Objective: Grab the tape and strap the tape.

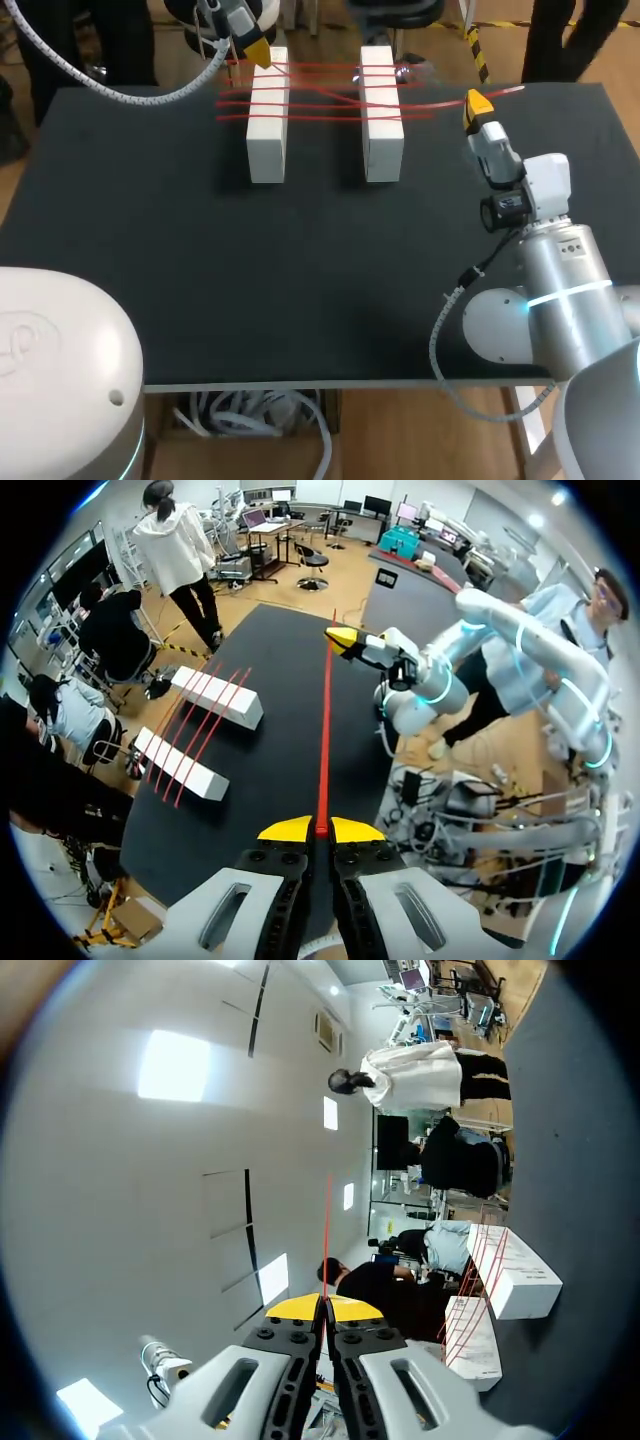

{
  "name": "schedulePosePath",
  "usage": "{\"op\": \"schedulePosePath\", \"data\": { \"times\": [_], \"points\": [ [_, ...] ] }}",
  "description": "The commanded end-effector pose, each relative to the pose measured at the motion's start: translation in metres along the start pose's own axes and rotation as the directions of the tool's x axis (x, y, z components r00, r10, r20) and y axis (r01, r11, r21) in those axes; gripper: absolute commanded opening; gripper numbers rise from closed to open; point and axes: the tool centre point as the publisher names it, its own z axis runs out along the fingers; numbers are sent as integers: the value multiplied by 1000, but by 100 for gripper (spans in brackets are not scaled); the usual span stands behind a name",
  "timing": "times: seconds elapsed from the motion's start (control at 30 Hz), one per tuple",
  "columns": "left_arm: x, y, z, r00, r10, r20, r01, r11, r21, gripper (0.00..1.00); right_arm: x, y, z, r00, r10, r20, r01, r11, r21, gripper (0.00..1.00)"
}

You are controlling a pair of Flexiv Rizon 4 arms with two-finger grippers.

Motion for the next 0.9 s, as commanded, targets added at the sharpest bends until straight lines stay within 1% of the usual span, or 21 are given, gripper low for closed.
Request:
{"op": "schedulePosePath", "data": {
  "times": [0.03, 0.2, 0.43, 0.67, 0.9],
  "points": [
    [-10, -8, 4, 1000, 7, -11, -7, 1000, -5, 0, -15, -6, -10, 969, -1, -248, -6, 1000, -28, 0],
    [-19, -19, 5, 998, 57, -27, -58, 998, -16, 0, -15, -6, -10, 969, -1, -248, -6, 1000, -28, 0],
    [-30, -36, 5, 991, 117, -66, -121, 991, -56, 0, -15, -6, -10, 969, -1, -248, -6, 1000, -28, 0],
    [-33, -44, 10, 991, 116, -74, -120, 991, -54, 0, -15, -6, -10, 969, -1, -248, -6, 1000, -28, 0],
    [-30, -50, 14, 992, 103, -67, -106, 994, -41, 0, -15, -6, -10, 969, -1, -248, -6, 1000, -28, 0]
  ]
}}
